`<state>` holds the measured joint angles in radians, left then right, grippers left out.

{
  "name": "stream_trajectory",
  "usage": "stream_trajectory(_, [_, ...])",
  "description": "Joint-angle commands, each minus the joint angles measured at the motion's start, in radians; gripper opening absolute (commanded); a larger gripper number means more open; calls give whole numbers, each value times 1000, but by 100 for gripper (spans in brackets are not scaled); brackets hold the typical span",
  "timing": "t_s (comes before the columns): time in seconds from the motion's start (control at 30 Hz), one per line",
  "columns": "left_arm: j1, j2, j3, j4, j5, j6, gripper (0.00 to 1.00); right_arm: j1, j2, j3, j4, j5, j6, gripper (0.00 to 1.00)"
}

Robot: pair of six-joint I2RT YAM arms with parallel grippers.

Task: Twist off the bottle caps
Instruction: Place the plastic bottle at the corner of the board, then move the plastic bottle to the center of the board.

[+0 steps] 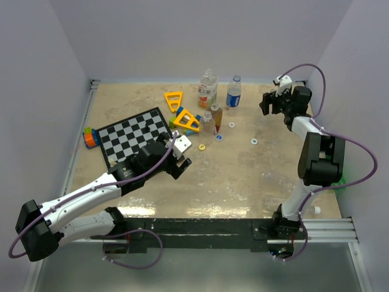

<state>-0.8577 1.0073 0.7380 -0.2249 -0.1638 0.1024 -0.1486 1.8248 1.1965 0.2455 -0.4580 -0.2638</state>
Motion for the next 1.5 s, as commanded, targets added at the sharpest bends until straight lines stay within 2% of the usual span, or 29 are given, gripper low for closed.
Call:
stream_trajectory(0.0, [6,-22,-3,39,6,25,100,4,-36,37,2,18,-20,84])
stream_trajectory(0.03, [6,-24,-3,38,6,23,100,6,-38,37,-2,16,-22,85])
stream_trajectory(0.17, [6,-27,-3,36,6,25,100,4,-53,34,-25,10,-35,98])
stream_trajectory(0.63, [6,-49,-3,38,6,23,100,-11,-200,-47,-121,15,-117,98])
stream_trajectory(0.97, [6,-81,-5,36,1,19,100,-55,-418,-141,-339,22,-265,98])
stream_trajectory(1.23, [6,-102,-5,36,1,16,100,-57,-627,-193,-655,-13,-543,98])
stream_trajectory(1.3, [6,-107,-5,36,3,17,100,-55,-639,-186,-812,-85,-718,98])
stream_trajectory(1.4, [6,-113,-5,35,1,16,100,-55,-621,-186,-1156,-123,-1070,98])
stream_trajectory(1.47, [6,-114,-6,36,1,16,100,-57,-648,-221,-1253,-91,-1181,98])
